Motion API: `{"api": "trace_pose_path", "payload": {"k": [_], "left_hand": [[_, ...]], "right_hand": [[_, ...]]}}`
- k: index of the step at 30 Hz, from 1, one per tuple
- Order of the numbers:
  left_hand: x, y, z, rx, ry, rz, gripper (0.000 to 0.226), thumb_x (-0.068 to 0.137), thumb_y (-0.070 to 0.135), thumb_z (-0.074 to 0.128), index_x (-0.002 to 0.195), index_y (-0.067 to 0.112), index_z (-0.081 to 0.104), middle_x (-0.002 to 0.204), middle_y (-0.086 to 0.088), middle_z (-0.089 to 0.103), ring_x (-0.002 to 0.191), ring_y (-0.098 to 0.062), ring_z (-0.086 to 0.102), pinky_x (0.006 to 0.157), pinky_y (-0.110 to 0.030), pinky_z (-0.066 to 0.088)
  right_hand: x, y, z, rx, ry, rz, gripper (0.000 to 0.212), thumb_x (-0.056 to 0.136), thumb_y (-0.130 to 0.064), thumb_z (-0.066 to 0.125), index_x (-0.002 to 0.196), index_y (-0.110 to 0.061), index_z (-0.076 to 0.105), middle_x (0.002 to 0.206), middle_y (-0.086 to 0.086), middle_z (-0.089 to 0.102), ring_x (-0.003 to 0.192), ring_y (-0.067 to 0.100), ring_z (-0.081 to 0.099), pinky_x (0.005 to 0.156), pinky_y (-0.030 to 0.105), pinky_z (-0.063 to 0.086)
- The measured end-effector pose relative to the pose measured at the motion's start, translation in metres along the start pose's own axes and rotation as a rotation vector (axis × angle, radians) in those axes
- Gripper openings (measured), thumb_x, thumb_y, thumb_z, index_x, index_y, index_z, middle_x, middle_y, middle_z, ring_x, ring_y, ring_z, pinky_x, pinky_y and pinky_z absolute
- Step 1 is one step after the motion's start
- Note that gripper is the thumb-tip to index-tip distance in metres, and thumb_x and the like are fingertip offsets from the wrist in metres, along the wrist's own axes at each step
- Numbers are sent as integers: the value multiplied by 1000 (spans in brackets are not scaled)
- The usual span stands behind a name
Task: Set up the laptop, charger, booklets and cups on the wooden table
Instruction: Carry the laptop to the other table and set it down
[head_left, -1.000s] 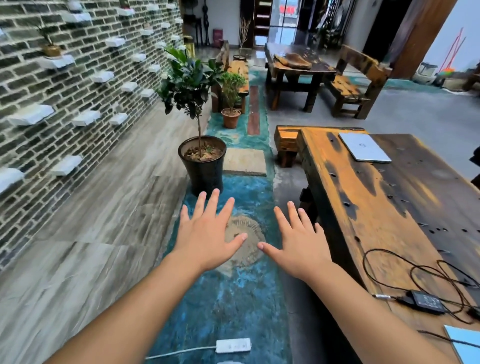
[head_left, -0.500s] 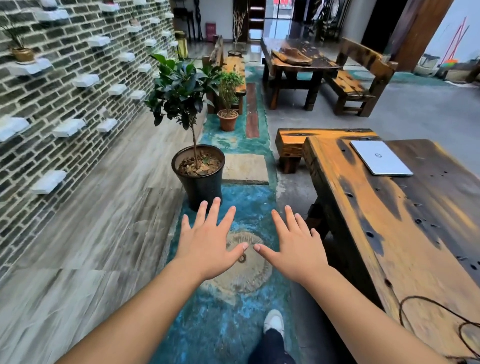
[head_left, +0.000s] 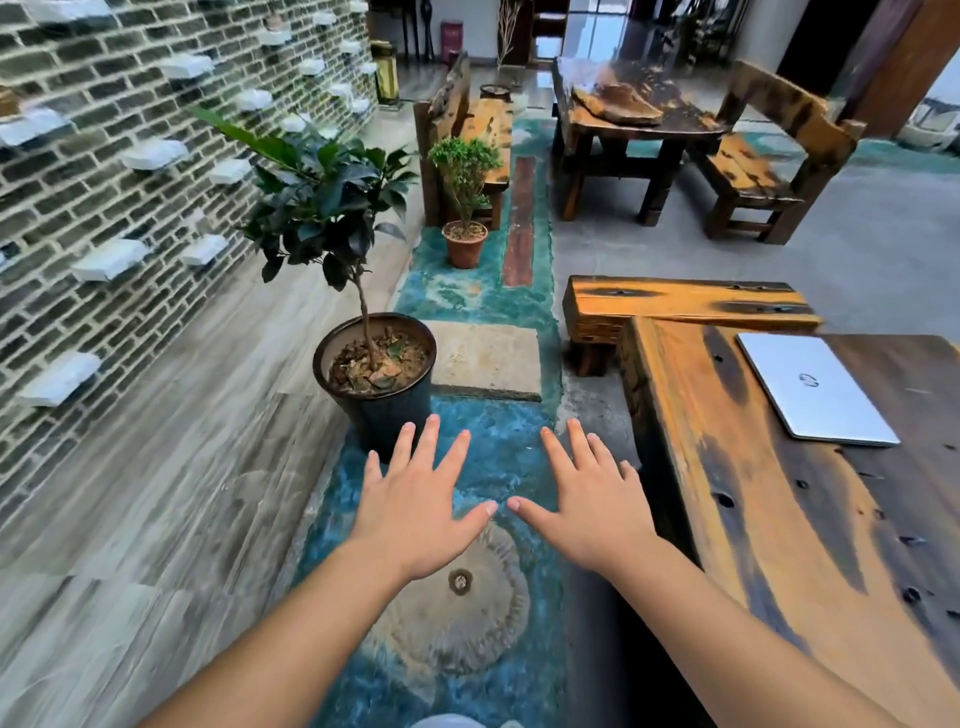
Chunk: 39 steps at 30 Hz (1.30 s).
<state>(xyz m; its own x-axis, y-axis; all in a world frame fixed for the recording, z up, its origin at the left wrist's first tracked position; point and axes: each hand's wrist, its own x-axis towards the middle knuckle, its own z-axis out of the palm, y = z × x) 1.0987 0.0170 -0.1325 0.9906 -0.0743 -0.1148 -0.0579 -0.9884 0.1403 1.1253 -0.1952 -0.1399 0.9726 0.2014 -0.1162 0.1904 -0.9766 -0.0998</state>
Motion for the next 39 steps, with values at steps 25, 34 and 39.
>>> {"api": "trace_pose_path", "payload": {"k": [25,34,39], "left_hand": [[369,-69,-32,62,-114,223,94,71,87,11,151,42,-7,164,3,-15,150,-23,-14,117,-57,3],[474,-29,-29,97,-235,487,95,70,87,12,152,42,-6,164,2,-14,151,-25,-11,117,-58,5],[517,25,-22,100,-273,617,93,72,86,16,152,43,-7,164,3,-16,150,-24,-13,117,-58,5]], "right_hand": [[304,25,-10,76,-109,249,102,71,-90,15,155,-36,-4,166,1,-11,152,24,5,117,53,19],[346,67,-11,109,-140,480,100,73,-90,17,155,-36,-3,166,1,-10,152,24,7,117,53,20],[347,121,-2,162,-113,647,103,69,-92,13,155,-38,-2,166,0,-7,152,24,9,116,53,21]]}}
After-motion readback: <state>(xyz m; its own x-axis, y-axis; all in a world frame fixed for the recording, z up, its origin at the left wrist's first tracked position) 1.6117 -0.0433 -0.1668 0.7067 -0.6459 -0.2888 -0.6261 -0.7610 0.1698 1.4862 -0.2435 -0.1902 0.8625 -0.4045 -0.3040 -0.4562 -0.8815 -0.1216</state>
